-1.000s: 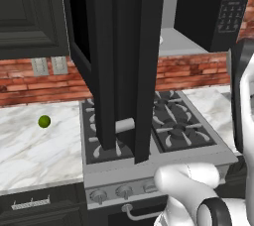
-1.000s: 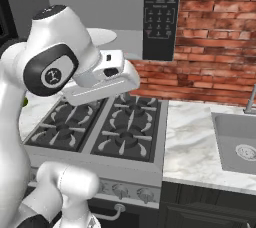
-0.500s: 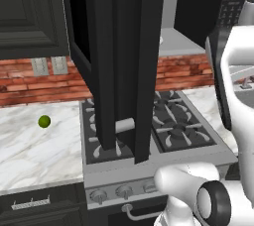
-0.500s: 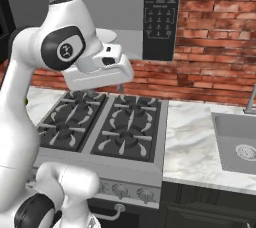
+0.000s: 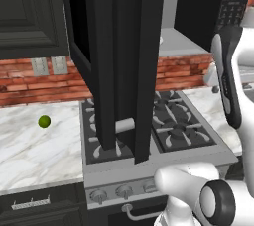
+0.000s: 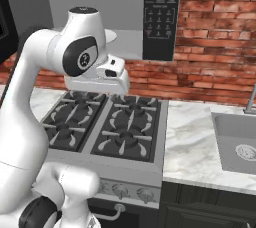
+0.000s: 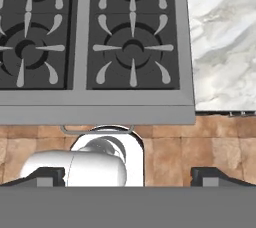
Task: Place the sponge inside the microwave to prepare for sanitizing.
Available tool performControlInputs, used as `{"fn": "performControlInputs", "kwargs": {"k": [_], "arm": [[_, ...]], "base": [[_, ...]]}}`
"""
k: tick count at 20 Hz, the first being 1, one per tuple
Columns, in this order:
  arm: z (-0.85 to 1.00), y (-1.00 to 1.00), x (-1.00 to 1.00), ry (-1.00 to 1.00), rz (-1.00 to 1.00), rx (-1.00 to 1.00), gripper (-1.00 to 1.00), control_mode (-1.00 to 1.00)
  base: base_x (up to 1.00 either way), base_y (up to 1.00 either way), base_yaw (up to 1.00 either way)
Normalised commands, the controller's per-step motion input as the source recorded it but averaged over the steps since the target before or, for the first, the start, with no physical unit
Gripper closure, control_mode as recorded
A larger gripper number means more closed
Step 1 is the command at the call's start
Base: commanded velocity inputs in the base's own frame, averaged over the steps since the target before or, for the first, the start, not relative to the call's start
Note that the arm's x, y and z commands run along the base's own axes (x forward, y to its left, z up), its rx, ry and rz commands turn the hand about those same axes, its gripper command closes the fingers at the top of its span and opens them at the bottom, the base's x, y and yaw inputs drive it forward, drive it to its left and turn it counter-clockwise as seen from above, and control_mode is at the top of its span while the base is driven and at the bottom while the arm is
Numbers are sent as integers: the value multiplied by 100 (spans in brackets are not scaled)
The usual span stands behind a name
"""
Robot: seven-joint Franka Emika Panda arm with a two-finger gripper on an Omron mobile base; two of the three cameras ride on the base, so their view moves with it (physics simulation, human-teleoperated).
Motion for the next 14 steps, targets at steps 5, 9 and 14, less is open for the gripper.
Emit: {"fn": "performControlInputs", "kwargs": {"k": [5, 9, 14], "arm": [[-20, 37, 4, 0, -3, 1, -100, -100], [-3, 54, 0, 0, -7, 0, -100, -100], [0, 51, 0, 1, -8, 0, -100, -100]], "base": [[0, 0, 0], [0, 0, 0], [0, 0, 0]]}}
